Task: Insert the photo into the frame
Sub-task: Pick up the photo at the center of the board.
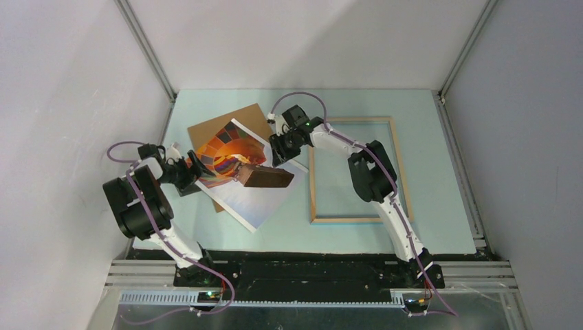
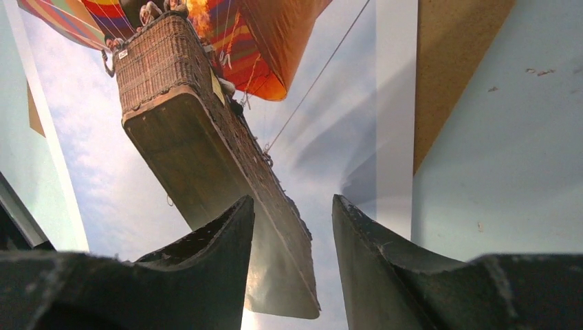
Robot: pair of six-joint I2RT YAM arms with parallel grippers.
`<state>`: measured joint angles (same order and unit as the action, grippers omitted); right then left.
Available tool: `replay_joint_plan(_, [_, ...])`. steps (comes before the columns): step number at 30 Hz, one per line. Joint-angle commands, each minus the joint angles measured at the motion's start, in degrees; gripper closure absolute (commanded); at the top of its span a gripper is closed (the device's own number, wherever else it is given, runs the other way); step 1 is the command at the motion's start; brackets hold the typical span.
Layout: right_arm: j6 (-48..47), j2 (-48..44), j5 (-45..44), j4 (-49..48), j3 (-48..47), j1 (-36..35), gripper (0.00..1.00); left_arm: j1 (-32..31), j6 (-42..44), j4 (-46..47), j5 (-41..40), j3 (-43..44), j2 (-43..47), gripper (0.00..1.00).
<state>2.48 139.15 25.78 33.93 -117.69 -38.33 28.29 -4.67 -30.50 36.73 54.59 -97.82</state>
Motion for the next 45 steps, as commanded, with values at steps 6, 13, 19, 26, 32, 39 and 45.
replay_joint_plan(6, [5.0,3.3,2.6,-0.3,-2.6,-1.4,0.51,1.8,-0.1,0.2,-3.5,-3.7,-2.0,0.05])
replay_joint_plan(13, [8.1,3.6,3.5,-1.5,-2.5,-1.6,0.52,5.6,0.1,1.3,-0.4,-4.5,-4.1,0.05])
replay_joint_plan(19, [11.5,3.8,4.8,-3.0,-2.1,-1.6,0.52,6.5,0.4,2.8,1.4,-5.2,-4.3,0.05])
replay_joint_plan(26, [13.0,4.2,6.0,-3.5,-2.3,-2.3,0.53,6.7,-0.3,4.4,3.0,-5.9,-2.8,0.05])
replay_joint_plan(32, [14.4,4.4,7.7,-3.9,-2.2,-3.2,0.54,6.7,-0.9,5.5,4.2,-6.5,-2.0,0.05])
replay_joint_plan(39, [16.0,6.0,10.4,-4.8,-1.7,-4.2,0.55,6.6,-0.5,6.5,7.2,-6.8,-0.7,0.07])
replay_joint_plan(45, [16.5,6.6,11.0,-4.9,-1.7,-4.5,0.56,6.6,0.1,7.9,11.5,-6.6,0.5,0.10])
